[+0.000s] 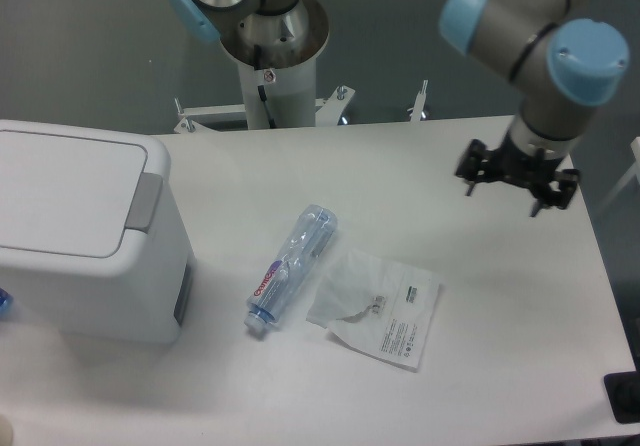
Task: Open the trash can
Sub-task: 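Move the gripper over the bottle toward the trash bin's grey lid button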
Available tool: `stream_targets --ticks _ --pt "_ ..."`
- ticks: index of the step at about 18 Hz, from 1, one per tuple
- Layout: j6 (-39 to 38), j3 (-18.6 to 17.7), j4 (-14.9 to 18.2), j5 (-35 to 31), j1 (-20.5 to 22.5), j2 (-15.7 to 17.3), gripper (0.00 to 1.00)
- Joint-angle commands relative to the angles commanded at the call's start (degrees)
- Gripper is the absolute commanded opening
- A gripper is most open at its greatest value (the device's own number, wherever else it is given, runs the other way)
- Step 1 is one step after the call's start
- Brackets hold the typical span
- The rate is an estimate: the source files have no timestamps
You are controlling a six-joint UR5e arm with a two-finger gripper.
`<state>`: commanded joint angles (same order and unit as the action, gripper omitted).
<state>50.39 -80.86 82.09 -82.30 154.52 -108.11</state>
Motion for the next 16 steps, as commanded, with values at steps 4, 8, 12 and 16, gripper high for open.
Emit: stream_targets --ticks 4,8,12,16 --pt "-9.7 -0.1 1.1 12.0 -2.7 1.5 1.00" --pt "-18.0 -0.2 1.9 12.8 -8.1 3.7 1.00" --pt "-22.5 -0.2 3.4 14.5 -12.4 5.6 1.00" --pt "-27.0 -0.9 3.3 20.1 -18.8 9.7 1.00"
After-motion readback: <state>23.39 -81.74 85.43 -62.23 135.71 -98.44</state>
